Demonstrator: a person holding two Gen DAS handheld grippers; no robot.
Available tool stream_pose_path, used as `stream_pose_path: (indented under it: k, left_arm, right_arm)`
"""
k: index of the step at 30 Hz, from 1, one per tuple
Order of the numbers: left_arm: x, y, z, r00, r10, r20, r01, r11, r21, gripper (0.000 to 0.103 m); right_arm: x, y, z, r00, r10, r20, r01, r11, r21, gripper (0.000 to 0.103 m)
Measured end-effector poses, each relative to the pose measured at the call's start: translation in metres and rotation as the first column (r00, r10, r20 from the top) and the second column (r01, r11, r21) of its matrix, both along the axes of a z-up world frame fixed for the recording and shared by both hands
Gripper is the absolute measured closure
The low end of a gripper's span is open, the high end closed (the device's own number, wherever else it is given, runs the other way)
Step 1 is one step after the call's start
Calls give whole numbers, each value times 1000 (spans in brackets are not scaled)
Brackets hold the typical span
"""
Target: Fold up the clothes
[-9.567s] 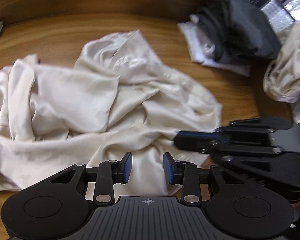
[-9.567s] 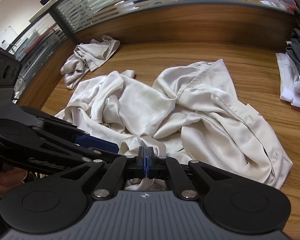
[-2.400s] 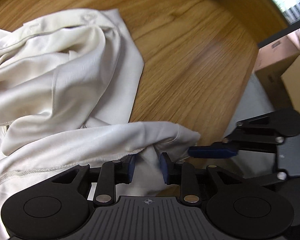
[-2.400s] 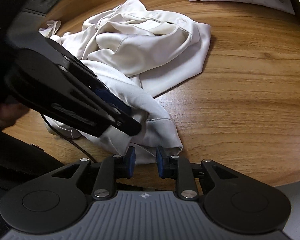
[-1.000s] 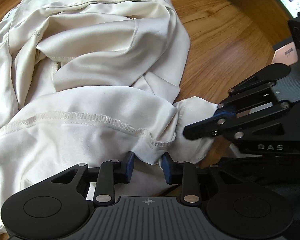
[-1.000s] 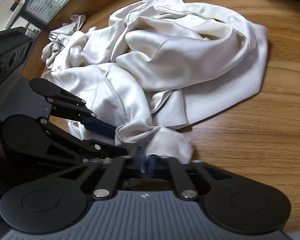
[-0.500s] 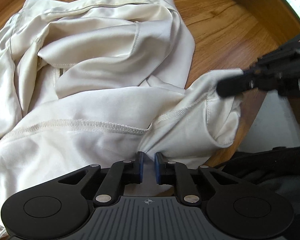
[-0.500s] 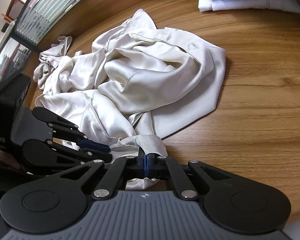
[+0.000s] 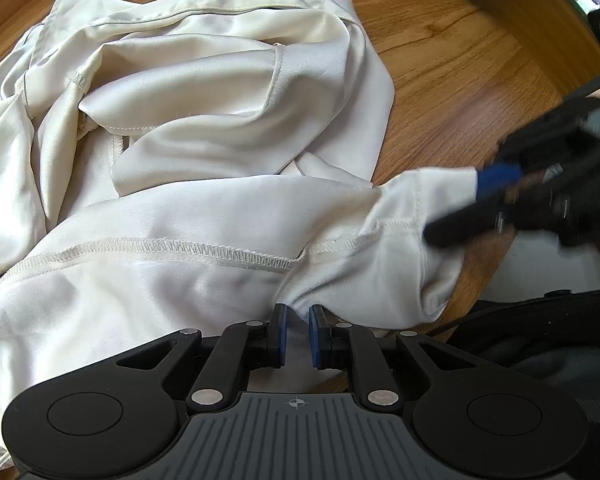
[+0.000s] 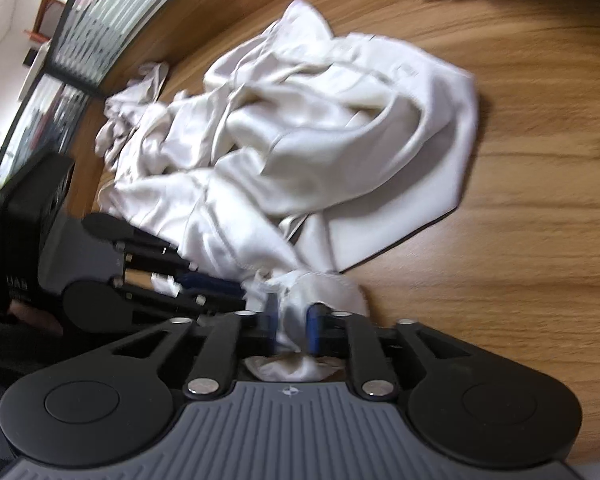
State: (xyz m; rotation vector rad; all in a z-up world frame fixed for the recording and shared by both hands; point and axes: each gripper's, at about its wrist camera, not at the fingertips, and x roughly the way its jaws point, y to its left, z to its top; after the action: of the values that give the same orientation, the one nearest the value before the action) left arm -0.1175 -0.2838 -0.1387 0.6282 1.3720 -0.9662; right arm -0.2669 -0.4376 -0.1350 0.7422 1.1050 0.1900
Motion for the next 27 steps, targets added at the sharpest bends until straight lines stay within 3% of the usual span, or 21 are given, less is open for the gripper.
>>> stream_pose_path:
  k: [8,14,18,20,22,23,27]
  left_arm:
    - [-2,-4,-2,1000,-11,5,11,1000,12,88]
    - [-2,-11,-3,1000,-9,-5,9,1000,22,88]
    - [0,-13,-4,1000,-1,-15,1,1000,25,88]
    - [0,-14,-4,1000,-3,-15,3,1000,27,88]
    - [0,-15,-4,1000,-7,-12,7,1000,29,88]
    - [0,-16,-4,1000,-8,-10,9,999,31,88]
    - [0,-17,-4,1000,-4,-9,4,999,32,88]
  right_arm:
    - [0,36,-12,986,167,-8,-167,980,-106,76]
    - [-9,46,-9,969,247,22,-241,957,-159,55]
    - [-13,49,-9,958,285,34,-274,942,-193,55]
    - [-13,51,-8,952,303,36,-289,933,-216,59]
    - [-14,52,-5,949,312,42,-294,926,-236,76]
    - [-15,50,-3,950,308,50,-288,927,-242,90]
    - [-21,43,9,952,294,82,-263,927,-268,98]
